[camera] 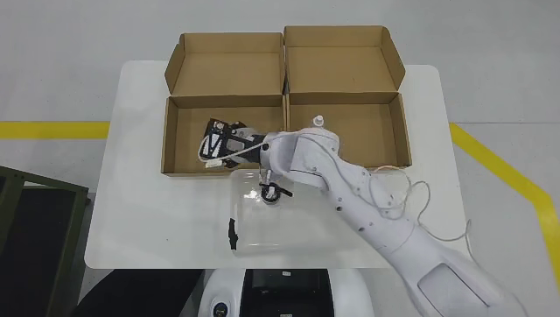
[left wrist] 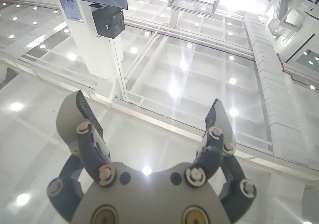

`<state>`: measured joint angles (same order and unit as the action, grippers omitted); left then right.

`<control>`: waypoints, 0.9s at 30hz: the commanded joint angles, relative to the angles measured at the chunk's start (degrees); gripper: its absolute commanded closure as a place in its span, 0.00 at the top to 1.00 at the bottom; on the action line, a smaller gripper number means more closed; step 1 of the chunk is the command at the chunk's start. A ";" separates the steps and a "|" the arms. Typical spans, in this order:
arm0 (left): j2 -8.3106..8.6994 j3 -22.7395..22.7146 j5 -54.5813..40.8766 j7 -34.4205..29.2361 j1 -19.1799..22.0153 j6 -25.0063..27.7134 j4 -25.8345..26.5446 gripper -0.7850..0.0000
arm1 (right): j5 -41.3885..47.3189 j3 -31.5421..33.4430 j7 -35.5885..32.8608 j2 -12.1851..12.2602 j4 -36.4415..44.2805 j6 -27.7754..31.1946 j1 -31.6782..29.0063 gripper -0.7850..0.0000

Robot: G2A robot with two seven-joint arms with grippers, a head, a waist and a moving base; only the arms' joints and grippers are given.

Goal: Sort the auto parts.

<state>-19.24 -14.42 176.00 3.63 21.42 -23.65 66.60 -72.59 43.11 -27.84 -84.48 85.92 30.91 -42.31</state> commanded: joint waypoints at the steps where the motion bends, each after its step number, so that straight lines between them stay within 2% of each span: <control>1: 0.00 0.00 0.00 0.00 0.00 0.00 0.00 1.00 | -0.50 1.67 0.30 0.93 4.67 2.12 -3.11 0.50; 3: 0.00 0.00 0.00 0.00 0.00 0.00 0.00 1.00 | -2.11 3.15 0.50 1.84 8.64 4.26 -5.82 0.55; 4: 0.00 0.00 0.00 0.00 0.00 0.00 0.00 1.00 | -2.66 3.71 0.80 2.29 10.42 5.47 -7.48 0.60; 10: 0.00 0.00 0.00 0.00 0.00 0.00 0.00 1.00 | -6.62 7.48 0.36 4.60 18.32 9.71 -15.72 0.65; 13: 0.00 0.00 0.00 0.00 0.00 0.00 0.00 1.00 | -8.55 9.37 0.04 5.60 20.69 11.25 -19.20 0.65; 18: 0.00 0.00 0.00 0.00 0.00 0.00 0.00 1.00 | -11.27 12.20 1.10 7.07 23.03 13.72 -24.45 0.60; 27: 0.00 0.00 0.00 0.00 0.00 0.00 0.00 1.00 | -16.45 15.75 2.71 9.22 24.62 17.02 -31.47 0.64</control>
<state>-19.24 -14.42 176.00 3.63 21.42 -23.65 66.60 -88.62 58.56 -25.44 -75.43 110.70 47.90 -73.22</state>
